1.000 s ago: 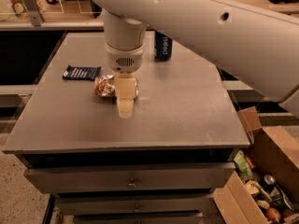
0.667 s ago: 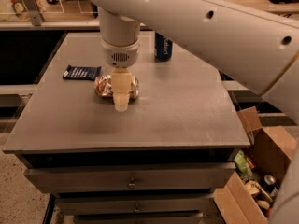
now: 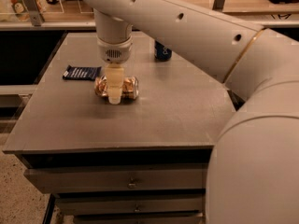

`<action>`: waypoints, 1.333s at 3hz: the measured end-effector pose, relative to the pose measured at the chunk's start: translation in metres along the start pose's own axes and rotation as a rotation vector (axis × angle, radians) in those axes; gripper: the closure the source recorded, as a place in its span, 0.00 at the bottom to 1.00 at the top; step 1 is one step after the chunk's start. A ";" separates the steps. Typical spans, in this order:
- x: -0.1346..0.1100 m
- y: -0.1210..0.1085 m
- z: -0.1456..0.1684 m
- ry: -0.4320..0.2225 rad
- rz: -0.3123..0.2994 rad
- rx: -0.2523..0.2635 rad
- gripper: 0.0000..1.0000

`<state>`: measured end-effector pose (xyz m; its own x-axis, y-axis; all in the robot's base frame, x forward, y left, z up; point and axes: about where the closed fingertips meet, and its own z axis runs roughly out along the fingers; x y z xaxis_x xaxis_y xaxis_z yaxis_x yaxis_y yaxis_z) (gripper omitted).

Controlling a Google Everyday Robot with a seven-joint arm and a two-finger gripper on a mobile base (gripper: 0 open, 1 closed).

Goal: Place orange can upright

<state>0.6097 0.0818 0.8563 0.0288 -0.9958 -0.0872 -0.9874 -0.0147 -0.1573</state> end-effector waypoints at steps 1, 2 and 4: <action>-0.005 -0.007 0.016 -0.017 0.027 -0.031 0.00; -0.007 -0.006 0.025 -0.027 0.044 -0.058 0.18; -0.012 0.000 0.028 -0.025 0.055 -0.082 0.64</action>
Offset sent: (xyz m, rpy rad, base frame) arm 0.0066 0.0106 -0.0295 0.0386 0.0994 -0.0507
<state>0.6140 0.0967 0.8299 -0.0231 -0.9927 -0.1184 -0.9970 0.0316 -0.0708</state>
